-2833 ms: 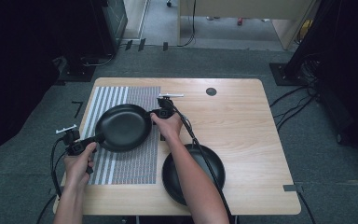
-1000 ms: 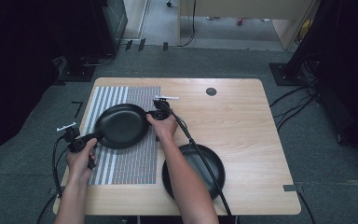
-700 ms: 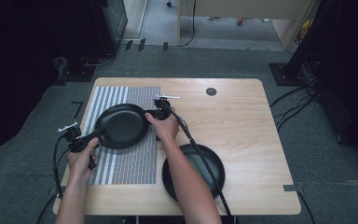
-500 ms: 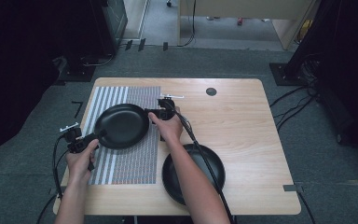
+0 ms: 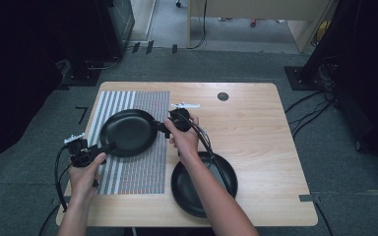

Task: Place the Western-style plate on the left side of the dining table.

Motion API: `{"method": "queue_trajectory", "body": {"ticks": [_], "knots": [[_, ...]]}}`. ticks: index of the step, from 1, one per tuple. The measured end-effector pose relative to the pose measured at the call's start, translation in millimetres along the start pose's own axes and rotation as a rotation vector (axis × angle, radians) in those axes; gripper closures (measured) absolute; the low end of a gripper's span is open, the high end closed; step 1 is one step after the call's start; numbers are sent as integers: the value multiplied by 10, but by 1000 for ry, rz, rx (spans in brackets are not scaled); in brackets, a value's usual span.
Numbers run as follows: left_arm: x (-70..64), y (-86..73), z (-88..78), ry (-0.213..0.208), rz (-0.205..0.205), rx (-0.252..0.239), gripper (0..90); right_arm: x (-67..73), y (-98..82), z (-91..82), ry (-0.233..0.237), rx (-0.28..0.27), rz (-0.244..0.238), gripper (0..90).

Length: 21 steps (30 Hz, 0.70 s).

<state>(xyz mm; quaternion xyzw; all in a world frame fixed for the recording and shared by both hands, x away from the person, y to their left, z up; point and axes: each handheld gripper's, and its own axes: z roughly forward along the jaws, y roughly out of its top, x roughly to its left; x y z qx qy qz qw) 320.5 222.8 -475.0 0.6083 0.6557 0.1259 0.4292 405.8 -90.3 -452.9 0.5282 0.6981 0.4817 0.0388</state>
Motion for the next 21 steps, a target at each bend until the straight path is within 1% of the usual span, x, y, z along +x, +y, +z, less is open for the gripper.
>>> {"method": "queue_trajectory", "body": {"ticks": [1, 4, 6, 8, 11, 13, 15, 18, 21], "knots": [[-30, -9, -22, -10, 12, -2, 121, 20, -4, -43, 8, 0, -7, 308], [-128, -42, -78, -16, 42, -5, 105, 63, -29, -145, 4, 3, -33, 289], [-184, -63, -117, -25, 51, -7, 101, 77, -52, -210, -6, 6, -49, 281], [-237, -88, -154, -33, 66, -14, 101, 75, -72, -282, -4, 4, -57, 269], [-296, -135, -196, -42, 74, -24, 101, 71, -97, -393, 4, 3, -72, 253], [-331, -181, -207, -42, 82, -28, 101, 76, -119, -463, -3, 5, -91, 245], [-364, -220, -204, -38, 95, -21, 101, 75, -148, -536, -9, 9, -112, 237], [-403, -268, -219, -30, 107, -16, 101, 60, -186, -617, -11, 6, -123, 232], [-430, -309, -265, -25, 118, -23, 101, 13, -248, -722, -10, -1, -120, 230]]}}
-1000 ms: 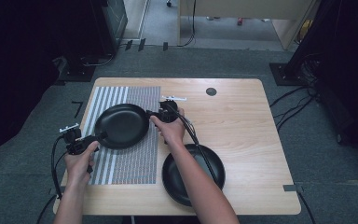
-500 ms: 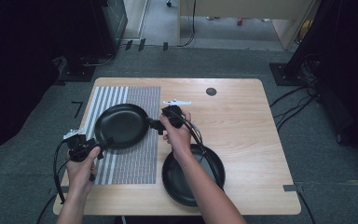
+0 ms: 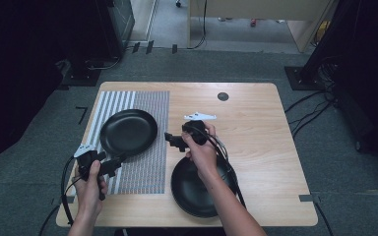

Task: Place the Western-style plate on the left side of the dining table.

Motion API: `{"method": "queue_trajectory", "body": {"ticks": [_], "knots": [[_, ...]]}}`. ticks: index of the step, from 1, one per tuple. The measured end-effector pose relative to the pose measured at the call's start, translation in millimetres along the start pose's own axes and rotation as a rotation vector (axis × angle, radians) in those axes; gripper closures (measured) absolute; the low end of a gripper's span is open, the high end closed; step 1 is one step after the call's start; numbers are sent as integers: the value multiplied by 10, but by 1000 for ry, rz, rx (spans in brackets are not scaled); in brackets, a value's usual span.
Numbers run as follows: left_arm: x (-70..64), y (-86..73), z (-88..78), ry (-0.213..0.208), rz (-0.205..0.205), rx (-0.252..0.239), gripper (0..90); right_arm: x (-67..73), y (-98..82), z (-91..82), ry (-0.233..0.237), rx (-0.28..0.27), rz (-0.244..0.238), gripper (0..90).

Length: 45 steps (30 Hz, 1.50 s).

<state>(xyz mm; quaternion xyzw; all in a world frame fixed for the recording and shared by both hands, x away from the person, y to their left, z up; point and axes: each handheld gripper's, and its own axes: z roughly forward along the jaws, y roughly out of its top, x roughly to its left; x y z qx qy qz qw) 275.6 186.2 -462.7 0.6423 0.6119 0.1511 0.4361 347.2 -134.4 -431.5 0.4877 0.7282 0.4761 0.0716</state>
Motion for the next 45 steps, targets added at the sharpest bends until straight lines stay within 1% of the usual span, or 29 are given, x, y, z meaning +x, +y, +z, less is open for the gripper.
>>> {"method": "queue_trajectory", "body": {"ticks": [4, 9, 14, 16, 18, 21, 22, 24, 26, 27, 29, 33, 37, 40, 45], "knots": [[-24, -49, -51, 0, 1, -2, 101, -66, -98, -124, -24, -3, -2, 229], [-23, -125, -81, 10, 5, 18, 104, -136, -223, -288, -37, -10, -6, 225], [19, -183, -109, 26, -6, 24, 110, -185, -339, -425, -39, -19, 5, 220], [27, -207, -125, 40, -2, 22, 112, -200, -379, -479, -39, -26, 3, 219], [26, -228, -130, 55, 5, 16, 115, -227, -425, -533, -43, -36, 6, 219], [21, -267, -131, 91, 22, 5, 130, -269, -491, -593, -47, -43, 16, 219], [26, -282, -129, 95, 29, 7, 130, -280, -516, -616, -49, -43, 23, 219], [32, -297, -123, 97, 36, 13, 130, -298, -566, -668, -36, -39, 33, 217], [44, -321, -109, 105, 48, 20, 130, -326, -614, -724, -26, -31, 54, 215], [52, -343, -92, 112, 56, 27, 130, -338, -631, -746, -28, -31, 55, 215], [56, -363, -75, 118, 63, 31, 130, -386, -695, -834, -44, -35, 64, 214], [43, -403, -45, 135, 97, 36, 130, -476, -788, -957, -70, -45, 70, 213], [41, -440, -23, 143, 113, 50, 130, -566, -857, -1054, -93, -46, 90, 214], [49, -457, -10, 148, 117, 58, 130, -623, -901, -1131, -105, -54, 101, 214], [70, -465, -2, 152, 120, 66, 130, -724, -991, -1255, -140, -65, 119, 214]]}}
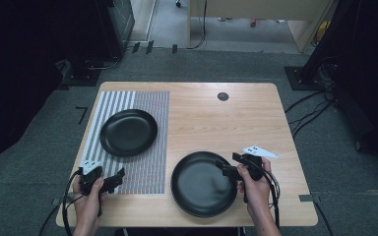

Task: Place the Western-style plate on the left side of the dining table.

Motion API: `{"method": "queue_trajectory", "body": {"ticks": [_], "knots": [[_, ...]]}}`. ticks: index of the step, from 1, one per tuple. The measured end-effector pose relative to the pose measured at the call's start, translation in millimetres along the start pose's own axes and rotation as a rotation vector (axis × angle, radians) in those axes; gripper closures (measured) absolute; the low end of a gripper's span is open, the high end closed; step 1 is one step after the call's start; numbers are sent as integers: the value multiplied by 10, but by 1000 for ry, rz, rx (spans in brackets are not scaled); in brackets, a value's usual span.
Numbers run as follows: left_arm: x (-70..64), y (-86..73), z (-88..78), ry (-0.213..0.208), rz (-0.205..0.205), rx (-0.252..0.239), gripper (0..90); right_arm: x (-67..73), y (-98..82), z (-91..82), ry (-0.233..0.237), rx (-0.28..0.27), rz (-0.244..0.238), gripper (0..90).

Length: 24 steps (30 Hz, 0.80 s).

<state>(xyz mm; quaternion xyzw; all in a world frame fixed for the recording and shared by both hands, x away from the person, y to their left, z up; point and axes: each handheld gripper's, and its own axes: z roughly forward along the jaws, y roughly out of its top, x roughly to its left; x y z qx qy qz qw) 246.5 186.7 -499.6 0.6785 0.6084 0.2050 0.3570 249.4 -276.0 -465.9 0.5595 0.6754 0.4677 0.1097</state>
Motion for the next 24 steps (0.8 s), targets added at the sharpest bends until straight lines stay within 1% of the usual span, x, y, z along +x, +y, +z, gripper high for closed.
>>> {"method": "queue_trajectory", "body": {"ticks": [5, 6, 8, 9, 11, 12, 14, 15, 17, 18, 21, 24], "knots": [[33, 0, -11, 15, 3, 3, 129, -118, -33, -112, -25, -20, 27, 215], [40, 0, -14, 18, 1, 2, 130, -141, -36, -130, -30, -25, 25, 215], [67, 0, -22, 31, -3, 3, 130, -187, -44, -161, -53, -30, 19, 215], [82, -1, -23, 37, -2, 5, 129, -233, -52, -180, -64, -35, 15, 215], [108, -6, -20, 45, -7, 8, 129, -323, -69, -212, -70, -41, 28, 215], [119, -9, -20, 52, -5, 12, 130, -380, -82, -225, -83, -45, 26, 217], [141, -11, -18, 57, -7, 14, 130, -503, -118, -257, -124, -50, 25, 220], [152, -11, -19, 58, -7, 13, 129, -564, -139, -276, -142, -48, 32, 223], [171, -12, -18, 63, -9, 11, 129, -687, -178, -313, -151, -54, 62, 222], [182, -12, -18, 64, -11, 14, 130, -734, -194, -332, -162, -54, 70, 222], [217, -13, -18, 67, -18, 12, 129, -846, -223, -391, -189, -60, 79, 222], [261, -6, -35, 71, -21, 5, 130, -922, -242, -459, -234, -66, 60, 225]]}}
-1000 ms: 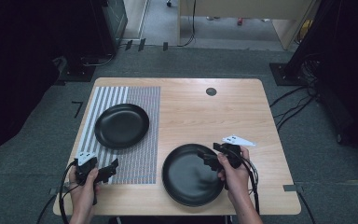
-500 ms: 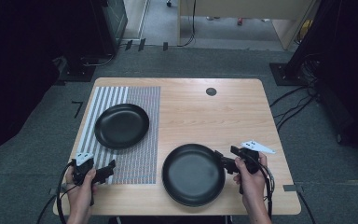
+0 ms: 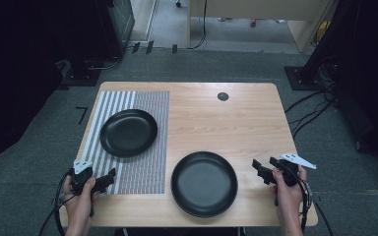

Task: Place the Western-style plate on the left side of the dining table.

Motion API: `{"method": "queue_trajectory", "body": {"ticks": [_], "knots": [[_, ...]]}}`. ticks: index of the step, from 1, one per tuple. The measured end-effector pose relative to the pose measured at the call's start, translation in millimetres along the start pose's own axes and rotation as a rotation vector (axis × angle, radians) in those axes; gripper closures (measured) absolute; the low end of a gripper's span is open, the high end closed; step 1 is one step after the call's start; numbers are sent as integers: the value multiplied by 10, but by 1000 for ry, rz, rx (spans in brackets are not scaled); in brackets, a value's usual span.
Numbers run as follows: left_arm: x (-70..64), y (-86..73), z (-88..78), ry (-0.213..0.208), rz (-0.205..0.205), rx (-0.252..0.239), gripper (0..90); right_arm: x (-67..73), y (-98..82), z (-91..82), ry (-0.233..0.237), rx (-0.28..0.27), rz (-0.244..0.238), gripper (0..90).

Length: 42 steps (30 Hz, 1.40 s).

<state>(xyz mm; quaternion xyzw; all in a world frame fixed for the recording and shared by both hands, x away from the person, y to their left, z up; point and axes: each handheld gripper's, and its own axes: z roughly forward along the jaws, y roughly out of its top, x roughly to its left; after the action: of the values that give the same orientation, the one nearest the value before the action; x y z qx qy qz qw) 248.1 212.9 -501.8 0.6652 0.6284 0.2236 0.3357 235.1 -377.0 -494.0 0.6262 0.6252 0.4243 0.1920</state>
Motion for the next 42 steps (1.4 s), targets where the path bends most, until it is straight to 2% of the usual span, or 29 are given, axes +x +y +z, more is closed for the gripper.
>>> {"method": "queue_trajectory", "body": {"ticks": [5, 8, 14, 17, 22, 32, 39, 42], "knots": [[68, 9, -15, 17, 22, -7, 130, -173, -33, -67, -59, -5, -1, 226], [107, 7, -12, 18, 24, -2, 130, -259, -49, -91, -67, -6, 15, 226], [170, 2, -3, 11, 24, 10, 131, -398, -89, -122, -90, 15, 14, 226], [197, -3, 3, 10, 23, 17, 130, -455, -111, -141, -107, 23, -1, 226], [189, -38, 21, 14, 35, 33, 130, -554, -168, -172, -131, 41, 0, 227], [154, -58, 45, 13, 53, 40, 130, -683, -237, -229, -169, 66, -10, 227], [143, -65, 53, 23, 60, 37, 129, -672, -253, -211, -185, 75, -33, 221], [132, -71, 59, 30, 70, 36, 127, -657, -265, -194, -193, 70, -57, 202]]}}
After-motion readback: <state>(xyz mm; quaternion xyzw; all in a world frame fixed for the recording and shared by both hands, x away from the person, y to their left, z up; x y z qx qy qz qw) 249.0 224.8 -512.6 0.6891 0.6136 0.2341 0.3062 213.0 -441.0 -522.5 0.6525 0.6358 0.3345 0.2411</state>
